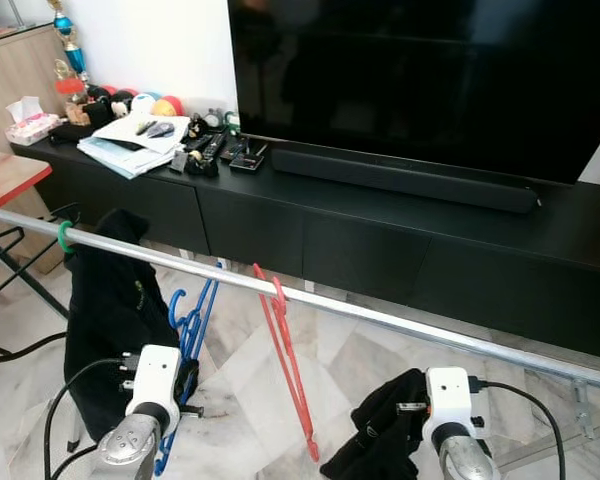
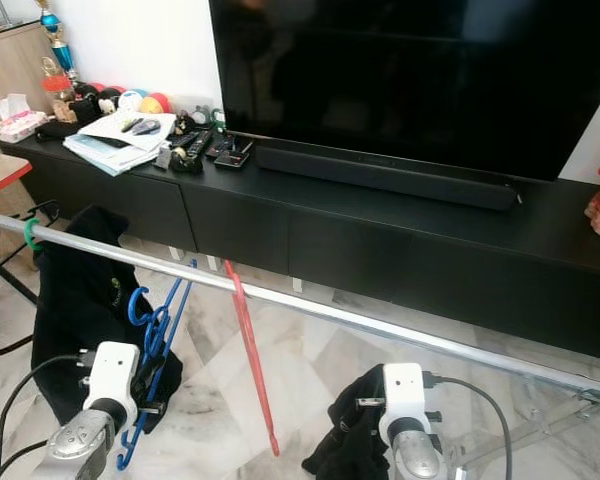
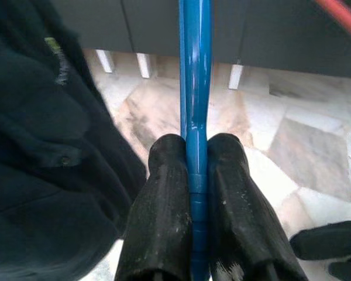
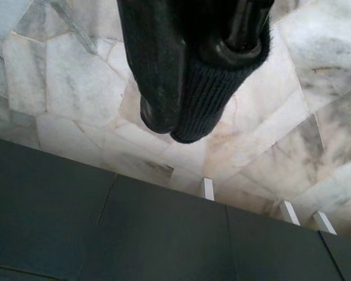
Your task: Hang hanger
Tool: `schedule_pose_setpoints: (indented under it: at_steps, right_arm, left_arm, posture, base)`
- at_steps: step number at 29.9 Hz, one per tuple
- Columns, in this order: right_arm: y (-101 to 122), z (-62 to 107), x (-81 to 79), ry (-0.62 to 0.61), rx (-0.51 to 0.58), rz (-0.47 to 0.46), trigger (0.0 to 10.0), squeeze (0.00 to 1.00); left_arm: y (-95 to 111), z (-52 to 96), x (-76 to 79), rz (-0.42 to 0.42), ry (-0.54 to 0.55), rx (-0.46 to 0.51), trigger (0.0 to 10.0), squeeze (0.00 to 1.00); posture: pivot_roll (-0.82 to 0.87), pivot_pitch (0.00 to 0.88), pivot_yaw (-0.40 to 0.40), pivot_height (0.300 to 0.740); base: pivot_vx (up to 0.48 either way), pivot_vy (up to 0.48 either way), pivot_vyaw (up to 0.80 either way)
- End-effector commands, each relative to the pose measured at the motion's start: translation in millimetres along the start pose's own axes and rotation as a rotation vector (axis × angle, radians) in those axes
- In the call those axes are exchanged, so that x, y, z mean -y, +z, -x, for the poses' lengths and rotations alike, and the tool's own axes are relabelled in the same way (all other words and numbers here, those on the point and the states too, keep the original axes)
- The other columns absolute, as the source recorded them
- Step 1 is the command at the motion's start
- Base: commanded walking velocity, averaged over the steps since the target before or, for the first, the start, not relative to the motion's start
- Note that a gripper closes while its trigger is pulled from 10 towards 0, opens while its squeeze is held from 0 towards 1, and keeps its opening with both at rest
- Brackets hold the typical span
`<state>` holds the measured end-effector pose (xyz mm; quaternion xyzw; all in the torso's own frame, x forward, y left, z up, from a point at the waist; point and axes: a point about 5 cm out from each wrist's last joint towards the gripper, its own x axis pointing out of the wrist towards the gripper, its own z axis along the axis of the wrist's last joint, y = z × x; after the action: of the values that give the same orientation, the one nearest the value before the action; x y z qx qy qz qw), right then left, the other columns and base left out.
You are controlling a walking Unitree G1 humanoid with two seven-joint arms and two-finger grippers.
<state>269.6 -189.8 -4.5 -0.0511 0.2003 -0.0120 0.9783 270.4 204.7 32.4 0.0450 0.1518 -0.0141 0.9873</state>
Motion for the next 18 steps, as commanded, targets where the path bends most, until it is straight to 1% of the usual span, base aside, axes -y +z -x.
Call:
schedule_pose_setpoints:
  at_steps: [1,4,16,18]
  right_arm:
    - [2.2,-1.7,-5.8,0.015,0.001,-0.023,10.0,0.00]
    - [3.1,-2.3,-7.0,0.023,0.004,-0.007,10.0,0.00]
    - [3.6,-2.8,-9.8,0.041,-0.001,-0.005,10.0,0.00]
    - [3.7,-3.0,-10.1,0.043,0.000,-0.004,10.0,0.00]
  left_arm:
    - [0.5,0.7,-5.5,-0.001,0.023,-0.003,10.0,0.00]
    - [0.0,0.7,-4.7,-0.003,0.023,-0.005,10.0,0.00]
    - [0.4,1.3,-5.6,0.016,0.034,-0.014,10.0,0.00]
    - [1.0,1.2,-4.8,0.023,0.033,-0.011,10.0,0.00]
  posture:
    - [-0.01,0.002,0.026,0.740]
    - [-0.01,0.003,0.025,0.740]
    - [0.00,0.009,0.025,0.740]
    - [0.00,0.010,0.025,0.740]
  base:
    - [0.000,0.000,-0.80]
    - [0.000,0.000,-0.80]
    - [0.000,0.000,-0.80]
    - [0.000,0.390,-0.80]
